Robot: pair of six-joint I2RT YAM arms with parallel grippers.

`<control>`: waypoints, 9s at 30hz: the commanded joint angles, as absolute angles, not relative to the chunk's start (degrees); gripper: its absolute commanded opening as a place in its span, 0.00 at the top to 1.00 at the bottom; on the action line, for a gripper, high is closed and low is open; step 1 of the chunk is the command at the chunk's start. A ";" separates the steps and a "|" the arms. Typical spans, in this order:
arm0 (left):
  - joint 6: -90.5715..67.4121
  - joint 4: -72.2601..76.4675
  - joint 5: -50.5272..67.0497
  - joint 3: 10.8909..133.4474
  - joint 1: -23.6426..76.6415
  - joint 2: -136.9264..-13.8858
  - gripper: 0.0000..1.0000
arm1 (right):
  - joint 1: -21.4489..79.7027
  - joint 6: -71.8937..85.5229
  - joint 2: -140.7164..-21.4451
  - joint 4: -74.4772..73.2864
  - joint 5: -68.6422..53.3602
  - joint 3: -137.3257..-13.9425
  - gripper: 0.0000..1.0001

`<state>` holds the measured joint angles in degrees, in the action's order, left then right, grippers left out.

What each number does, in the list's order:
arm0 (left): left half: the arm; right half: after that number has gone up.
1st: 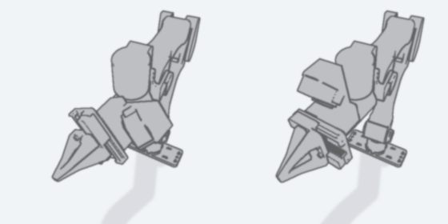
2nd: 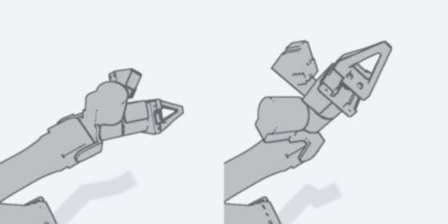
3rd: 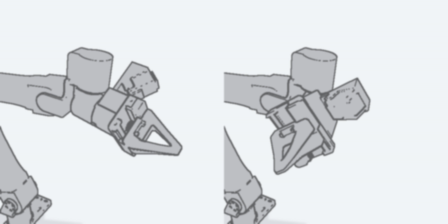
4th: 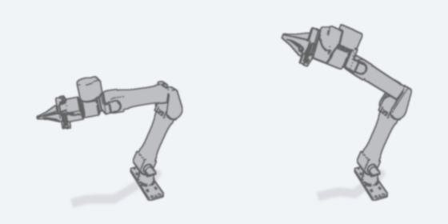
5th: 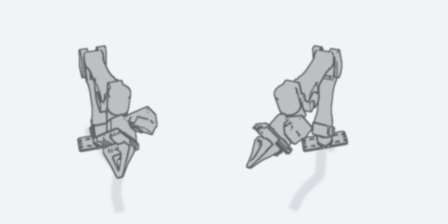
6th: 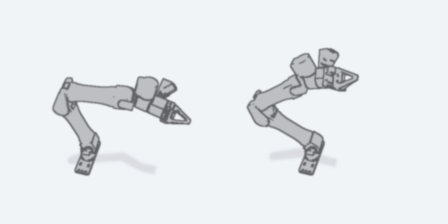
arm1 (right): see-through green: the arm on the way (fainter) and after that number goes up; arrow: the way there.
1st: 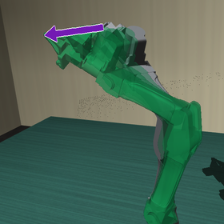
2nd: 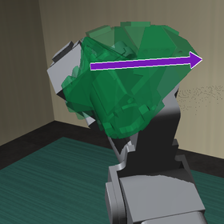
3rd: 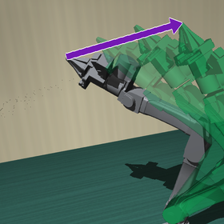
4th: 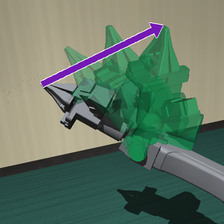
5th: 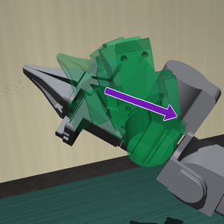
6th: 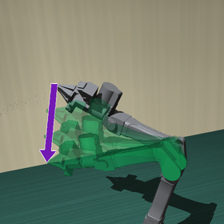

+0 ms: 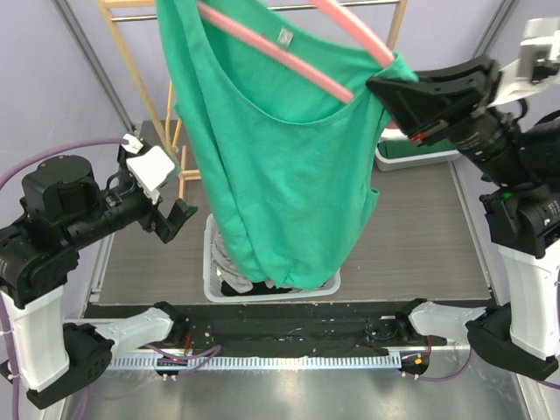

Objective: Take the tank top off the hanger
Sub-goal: Pick up the hanger from the clothesline, then remove the tank top from the hanger.

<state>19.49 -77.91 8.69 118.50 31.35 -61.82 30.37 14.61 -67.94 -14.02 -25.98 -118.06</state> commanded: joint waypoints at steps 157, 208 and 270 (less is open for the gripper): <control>30.94 -67.15 25.40 99.58 28.92 -57.92 0.99 | 31.02 12.22 -40.52 -1.23 8.42 -61.96 0.99; 47.54 -95.19 22.24 121.30 46.14 -81.30 1.00 | 30.76 -13.78 -39.89 -34.35 -27.21 -78.38 0.06; 34.72 -76.12 17.14 120.39 47.46 -72.42 0.00 | 36.56 -5.19 -49.75 -29.37 -39.55 -74.63 0.99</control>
